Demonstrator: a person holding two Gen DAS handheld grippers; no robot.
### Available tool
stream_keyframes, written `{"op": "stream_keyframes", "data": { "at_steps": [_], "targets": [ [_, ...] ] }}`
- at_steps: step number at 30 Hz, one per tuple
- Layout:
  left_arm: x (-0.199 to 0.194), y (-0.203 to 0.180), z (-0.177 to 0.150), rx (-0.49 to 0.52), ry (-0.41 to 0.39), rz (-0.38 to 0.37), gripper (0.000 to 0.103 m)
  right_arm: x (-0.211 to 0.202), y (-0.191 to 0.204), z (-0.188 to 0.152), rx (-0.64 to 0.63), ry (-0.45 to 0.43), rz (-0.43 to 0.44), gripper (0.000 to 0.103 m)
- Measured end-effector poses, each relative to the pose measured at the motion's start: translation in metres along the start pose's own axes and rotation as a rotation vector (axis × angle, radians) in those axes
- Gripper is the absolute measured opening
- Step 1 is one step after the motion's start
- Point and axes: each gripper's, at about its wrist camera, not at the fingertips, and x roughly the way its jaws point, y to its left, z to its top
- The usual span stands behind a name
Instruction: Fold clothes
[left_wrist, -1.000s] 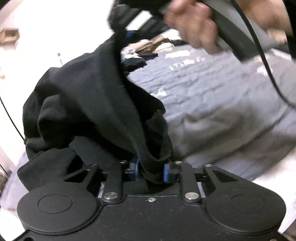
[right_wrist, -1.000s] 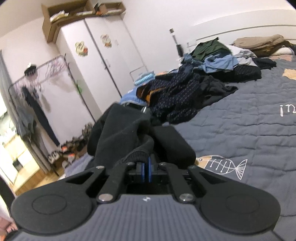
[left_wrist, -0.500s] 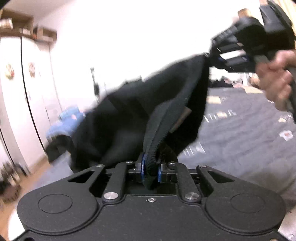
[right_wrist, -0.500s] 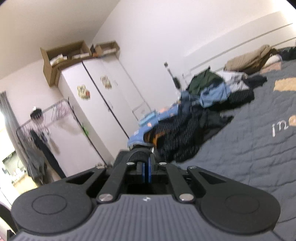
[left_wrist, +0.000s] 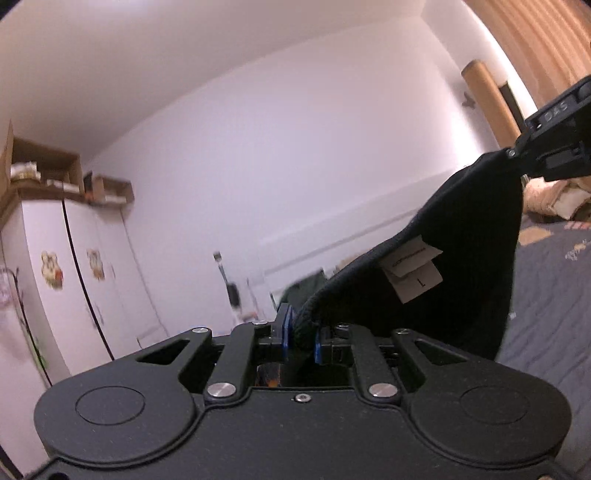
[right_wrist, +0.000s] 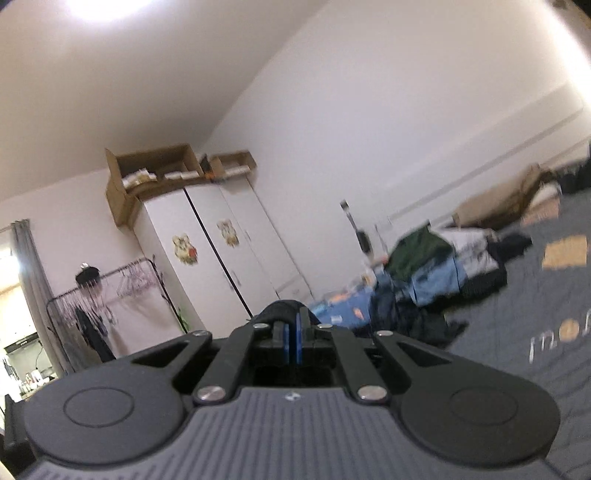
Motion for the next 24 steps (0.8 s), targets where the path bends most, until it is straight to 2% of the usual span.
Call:
{"op": "stream_keyframes", "data": {
  "at_steps": [5, 10, 17, 22, 24],
  "targets": [
    [-0.008, 0.001, 0.057, 0.044, -0.092, 0.01, 0.012, -0.029, 0.029, 0.045, -0.043, -0.065, -0.002, 0.003],
    [-0.023, -0.001, 0.124, 0.093, -0.229, 0.033, 0.012, -0.071, 0.062, 0.092, -0.109, -0.174, 0.0, 0.003],
    [-0.061, -0.004, 0.219, 0.114, -0.393, 0.071, 0.011, -0.119, 0.116, 0.16, -0.221, -0.286, -0.024, 0.003],
    [-0.089, -0.006, 0.284, 0.129, -0.508, 0.101, 0.011, -0.154, 0.158, 0.197, -0.331, -0.352, -0.047, 0.003],
    [-0.096, -0.014, 0.297, 0.144, -0.522, 0.098, 0.011, -0.16, 0.164, 0.208, -0.355, -0.365, -0.064, 0.003]
  ]
}}
